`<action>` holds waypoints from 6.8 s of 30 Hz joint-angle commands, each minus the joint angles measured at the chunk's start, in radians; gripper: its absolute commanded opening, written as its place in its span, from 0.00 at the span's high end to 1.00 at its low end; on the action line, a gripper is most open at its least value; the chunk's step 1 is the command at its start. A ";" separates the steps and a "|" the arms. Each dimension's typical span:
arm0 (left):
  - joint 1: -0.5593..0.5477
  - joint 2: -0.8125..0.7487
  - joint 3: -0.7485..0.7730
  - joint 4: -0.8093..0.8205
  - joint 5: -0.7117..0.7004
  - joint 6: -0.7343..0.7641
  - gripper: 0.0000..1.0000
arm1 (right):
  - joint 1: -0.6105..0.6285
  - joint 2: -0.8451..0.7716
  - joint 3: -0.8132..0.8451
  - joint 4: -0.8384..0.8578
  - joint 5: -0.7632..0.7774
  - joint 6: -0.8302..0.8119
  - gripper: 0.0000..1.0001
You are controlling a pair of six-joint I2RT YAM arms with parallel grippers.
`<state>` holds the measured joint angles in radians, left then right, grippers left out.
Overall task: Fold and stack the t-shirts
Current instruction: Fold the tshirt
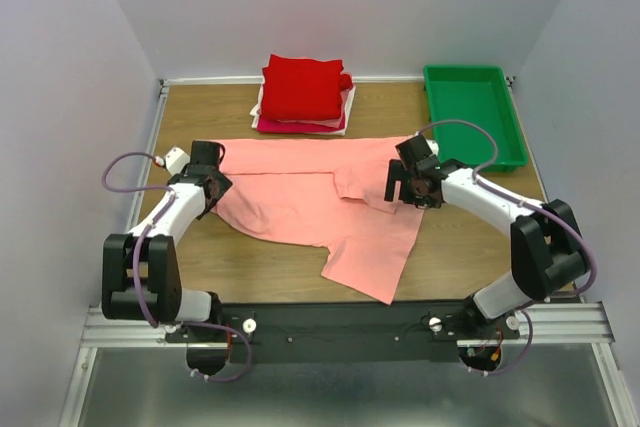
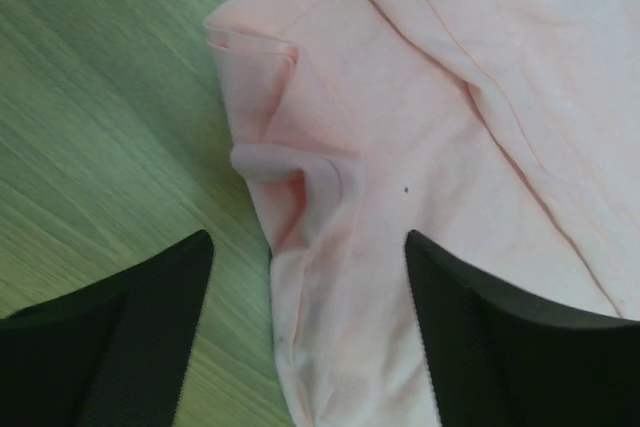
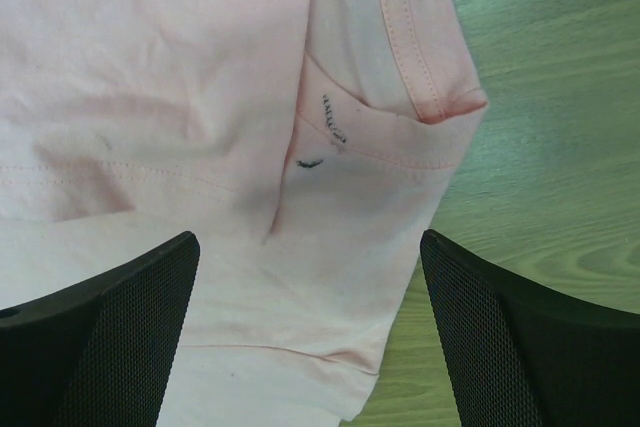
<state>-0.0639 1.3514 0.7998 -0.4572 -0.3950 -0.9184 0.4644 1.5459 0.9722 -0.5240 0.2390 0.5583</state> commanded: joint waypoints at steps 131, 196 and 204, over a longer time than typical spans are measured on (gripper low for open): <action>0.238 -0.170 -0.143 -0.112 0.071 -0.054 0.02 | -0.079 -0.135 -0.073 0.165 -0.026 0.029 0.00; 0.317 -0.190 -0.290 0.224 0.188 0.030 1.00 | 0.841 -0.058 -0.237 -0.163 0.123 0.143 0.35; 0.317 -0.179 -0.275 0.221 0.217 0.044 1.00 | 0.839 -0.044 -0.201 -0.168 0.209 0.175 0.70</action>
<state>0.2489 1.1793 0.5148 -0.2260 -0.1936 -0.8825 1.3193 1.4780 0.7761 -0.6724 0.2584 0.7113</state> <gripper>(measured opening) 0.007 0.333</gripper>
